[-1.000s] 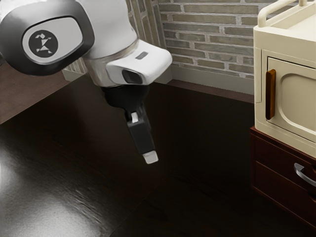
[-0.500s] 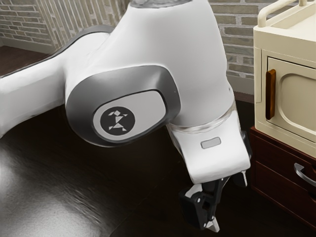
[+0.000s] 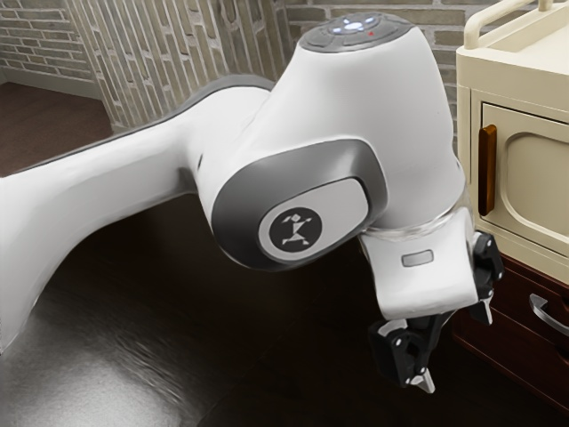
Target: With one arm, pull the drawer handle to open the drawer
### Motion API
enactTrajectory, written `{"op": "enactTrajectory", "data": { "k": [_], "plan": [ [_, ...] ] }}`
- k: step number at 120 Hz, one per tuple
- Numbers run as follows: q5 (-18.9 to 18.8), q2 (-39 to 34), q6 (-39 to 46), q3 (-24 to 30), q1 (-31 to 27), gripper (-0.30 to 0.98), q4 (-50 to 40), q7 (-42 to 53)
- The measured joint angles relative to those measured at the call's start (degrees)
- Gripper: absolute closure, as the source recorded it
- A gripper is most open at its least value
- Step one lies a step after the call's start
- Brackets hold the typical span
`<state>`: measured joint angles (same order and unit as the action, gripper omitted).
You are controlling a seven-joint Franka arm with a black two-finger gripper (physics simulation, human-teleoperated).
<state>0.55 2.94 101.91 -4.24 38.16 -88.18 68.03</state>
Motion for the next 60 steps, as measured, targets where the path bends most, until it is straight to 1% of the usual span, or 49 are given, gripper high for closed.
{"op": "enactTrajectory", "data": {
  "k": [25, 44, 60],
  "plan": [
    [-0.04, 0.78, 0.70, -0.18, 3.27, 0.00, 0.11, -1.34],
    [-0.19, 1.50, 0.92, -0.48, 2.27, 0.00, 0.73, -2.90],
    [-1.55, 2.50, 1.58, -0.58, 1.93, 0.00, 1.29, -3.84]
  ]
}}
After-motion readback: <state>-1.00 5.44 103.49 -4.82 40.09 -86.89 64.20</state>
